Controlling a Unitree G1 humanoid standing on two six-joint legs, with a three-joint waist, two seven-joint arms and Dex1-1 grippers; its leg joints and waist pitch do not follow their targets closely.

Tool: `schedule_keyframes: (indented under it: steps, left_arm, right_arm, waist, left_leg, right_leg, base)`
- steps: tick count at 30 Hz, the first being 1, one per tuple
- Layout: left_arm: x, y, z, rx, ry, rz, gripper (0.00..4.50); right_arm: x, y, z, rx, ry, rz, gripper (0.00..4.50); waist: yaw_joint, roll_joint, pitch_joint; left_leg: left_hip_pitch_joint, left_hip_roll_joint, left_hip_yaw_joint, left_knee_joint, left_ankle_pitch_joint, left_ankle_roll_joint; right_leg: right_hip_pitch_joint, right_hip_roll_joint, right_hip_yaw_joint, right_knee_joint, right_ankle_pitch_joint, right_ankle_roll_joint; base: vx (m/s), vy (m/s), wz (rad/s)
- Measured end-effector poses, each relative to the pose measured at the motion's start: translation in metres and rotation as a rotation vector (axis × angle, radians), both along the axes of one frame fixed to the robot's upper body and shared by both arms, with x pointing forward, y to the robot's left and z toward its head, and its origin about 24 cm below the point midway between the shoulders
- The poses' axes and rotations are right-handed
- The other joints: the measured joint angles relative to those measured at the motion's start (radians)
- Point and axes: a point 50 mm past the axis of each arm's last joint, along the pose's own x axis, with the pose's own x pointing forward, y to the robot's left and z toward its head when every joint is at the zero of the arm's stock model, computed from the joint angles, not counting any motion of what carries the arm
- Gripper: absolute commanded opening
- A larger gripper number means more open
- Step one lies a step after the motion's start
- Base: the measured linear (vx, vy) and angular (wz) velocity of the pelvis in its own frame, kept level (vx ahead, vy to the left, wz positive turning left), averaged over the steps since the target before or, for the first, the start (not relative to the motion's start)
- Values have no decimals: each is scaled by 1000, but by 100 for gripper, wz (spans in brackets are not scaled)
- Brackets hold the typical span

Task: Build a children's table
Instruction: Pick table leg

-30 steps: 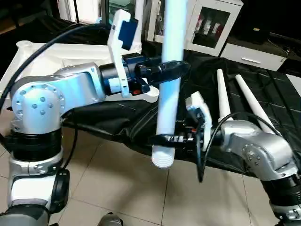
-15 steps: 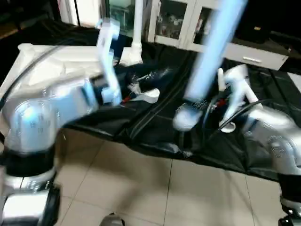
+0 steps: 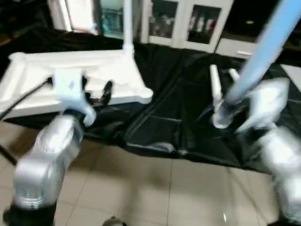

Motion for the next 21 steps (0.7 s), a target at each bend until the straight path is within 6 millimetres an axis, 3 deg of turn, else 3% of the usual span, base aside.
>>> schedule_keyframes:
  steps: [2,3,5,6,7,8,9,10,11,12,14,17,18,20,21]
  left_arm:
    - [-2,-6,-3,-13,-24,-7,384]
    - [-2,-8,-8,-10,-21,-12,384]
    - [0,-11,-17,4,-5,-10,384]
    - [2,-13,-23,20,8,-11,384]
    - [2,-15,-29,27,20,-22,384]
    - [1,-16,-36,30,37,-26,384]
    - [1,-18,-42,29,57,-31,384]
    - [2,-20,-43,25,52,-39,384]
    - [2,-22,-44,25,44,-45,384]
    - [3,-26,-45,31,37,-62,384]
    - [3,-30,-43,45,16,-80,384]
    - [1,-25,-43,89,15,-68,384]
    - [0,-22,-44,94,17,-55,384]
    - [0,-13,-40,108,1,-26,384]
    - [0,-11,-37,111,-11,-18,384]
  right_arm:
    - [1,1,-3,53,13,-14,186]
    - [3,-2,-3,76,7,-27,186]
    - [9,-6,-1,91,-22,-35,186]
    - [10,-10,0,81,-36,-40,186]
    - [10,-13,0,73,-40,-42,186]
    - [11,-13,0,71,-41,-40,186]
    - [11,-13,-1,71,-40,-40,186]
    - [11,-14,0,64,-47,-39,186]
    - [11,-15,1,56,-52,-37,186]
    - [11,-16,1,55,-52,-34,186]
    - [11,-15,1,58,-57,-28,186]
    - [11,-9,3,83,-83,-5,186]
    - [11,-5,3,100,-85,7,186]
    - [14,4,7,133,-99,32,186]
    - [15,6,9,140,-114,39,186]
  waist:
    - [-6,0,2]
    - [-11,0,4]
    - [-31,0,7]
    - [-34,-2,8]
    - [-38,-14,7]
    - [-47,-27,9]
    - [-55,-33,7]
    - [-54,-28,11]
    - [-50,-18,12]
    - [-52,-7,8]
    - [-55,-2,2]
    - [-69,-12,-6]
    - [-78,-18,-9]
    - [-103,-39,-20]
    - [-111,-43,-27]
  left_leg:
    - [15,0,0,-5,-3,4]
    - [35,1,0,-9,-8,11]
    - [58,10,-2,-12,-19,10]
    - [61,12,2,-13,-19,10]
    - [73,11,11,-11,-19,10]
    - [89,8,19,-10,-25,1]
    - [96,10,20,0,-46,-4]
    - [93,15,19,25,-80,-3]
    - [79,15,13,41,-105,13]
    - [72,13,3,42,-114,28]
    - [74,14,-5,36,-102,8]
    - [92,10,-8,28,-90,2]
    - [97,3,-9,28,-94,8]
    - [106,-14,-10,25,-107,11]
    - [108,-17,-7,23,-113,10]
  right_leg:
    - [16,0,-4,-14,0,0]
    - [34,0,-12,-27,-1,1]
    - [70,-1,-29,-35,-14,1]
    - [72,-3,-28,0,-55,-3]
    - [72,-6,-19,25,-78,-6]
    - [69,-7,-6,26,-78,-5]
    - [77,-4,-8,18,-78,-4]
    - [82,-5,-14,12,-78,-4]
    - [90,-5,-19,9,-78,-4]
    - [89,-4,-25,3,-78,-4]
    - [94,0,-27,-7,-78,-3]
    - [98,0,-25,-18,-77,-6]
    - [98,-3,-20,-12,-78,-9]
    - [83,-8,4,24,-90,-33]
    - [86,-10,11,24,-101,-10]
  base:
    - [0,0,0]
    - [0,0,0]
    - [0,0,0]
    - [0,0,0]
    - [0,0,0]
    - [0,0,0]
    - [87,-52,-11]
    - [92,-5,-21]
    - [92,-5,-21]
    - [105,35,-23]
    - [102,48,-15]
    - [125,53,-4]
    - [184,44,-4]
    - [206,-6,3]
    - [187,-41,9]
